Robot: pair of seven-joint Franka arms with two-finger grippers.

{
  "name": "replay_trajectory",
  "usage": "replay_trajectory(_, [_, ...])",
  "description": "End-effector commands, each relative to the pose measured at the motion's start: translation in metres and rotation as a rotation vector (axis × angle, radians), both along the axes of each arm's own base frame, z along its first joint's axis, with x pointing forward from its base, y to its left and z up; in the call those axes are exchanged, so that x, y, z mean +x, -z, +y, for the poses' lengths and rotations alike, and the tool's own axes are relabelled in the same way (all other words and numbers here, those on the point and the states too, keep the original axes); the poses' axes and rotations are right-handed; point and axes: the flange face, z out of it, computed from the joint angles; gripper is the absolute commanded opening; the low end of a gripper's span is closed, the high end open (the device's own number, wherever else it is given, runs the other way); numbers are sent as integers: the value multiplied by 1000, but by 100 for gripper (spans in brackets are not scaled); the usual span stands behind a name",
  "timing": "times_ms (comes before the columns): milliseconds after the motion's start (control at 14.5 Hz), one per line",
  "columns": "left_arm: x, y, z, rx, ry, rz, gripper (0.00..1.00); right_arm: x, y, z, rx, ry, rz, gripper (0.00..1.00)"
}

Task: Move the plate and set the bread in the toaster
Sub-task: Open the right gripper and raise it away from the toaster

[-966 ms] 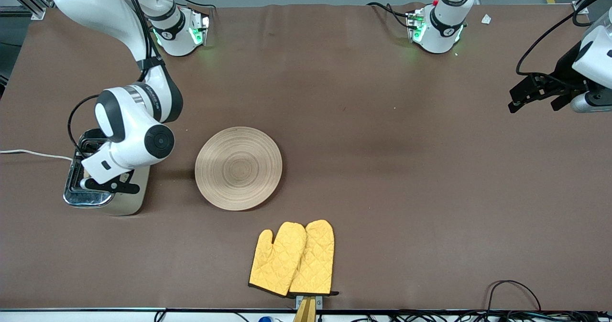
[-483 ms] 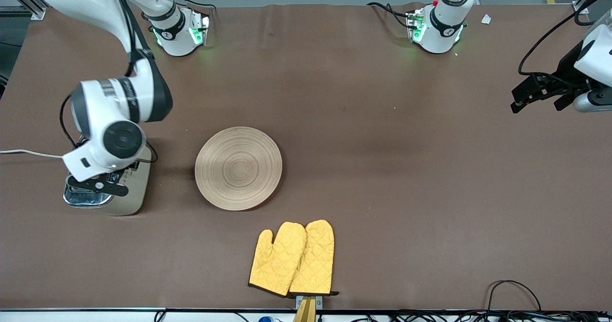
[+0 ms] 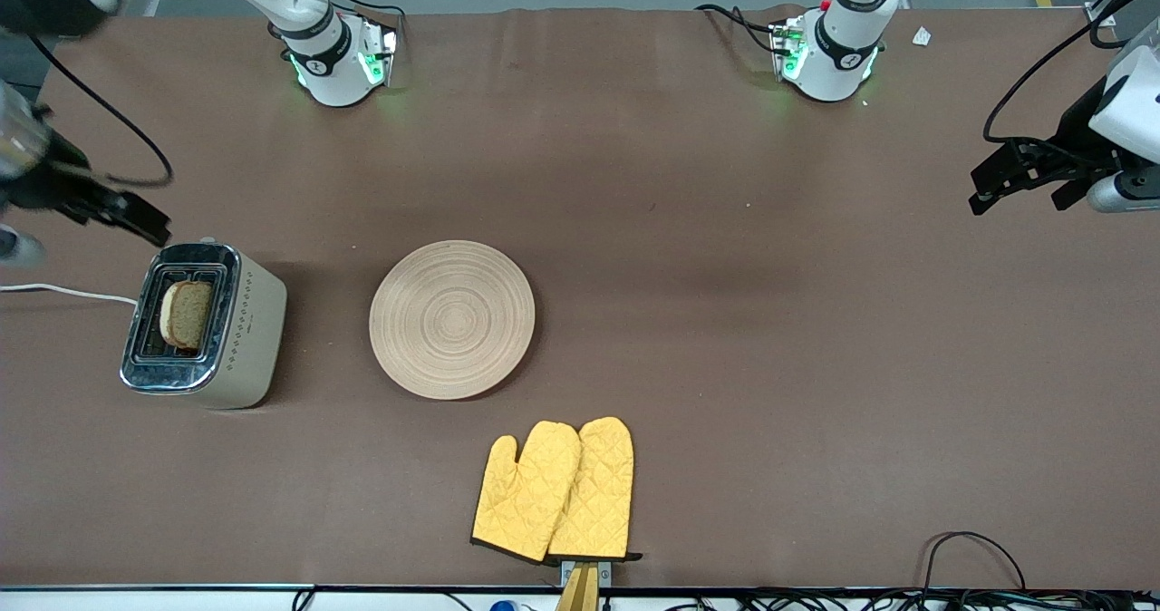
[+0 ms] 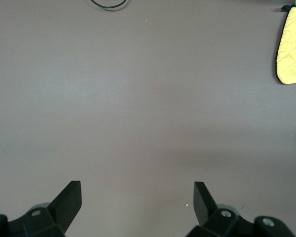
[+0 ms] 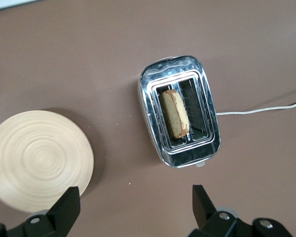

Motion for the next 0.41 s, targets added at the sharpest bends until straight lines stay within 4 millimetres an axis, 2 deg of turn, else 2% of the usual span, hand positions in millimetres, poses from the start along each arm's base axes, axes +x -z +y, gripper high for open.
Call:
replay_trajectory(0, [3,-5,0,13,4,-12,100,-14,0,-22,34,-132,28,100])
replay_trajectory(69, [3,-5,0,14,5,-10,100,-13,1,-40,39,-141,28,100])
replay_trajectory(138, [3,-7,0,10,7,-16,100,-11,2,-50,68,-154,22,100])
replay_trajectory(345, [7,-15,0,14,-3,-30,100,-10,-5,-63,73,-177,-1,100])
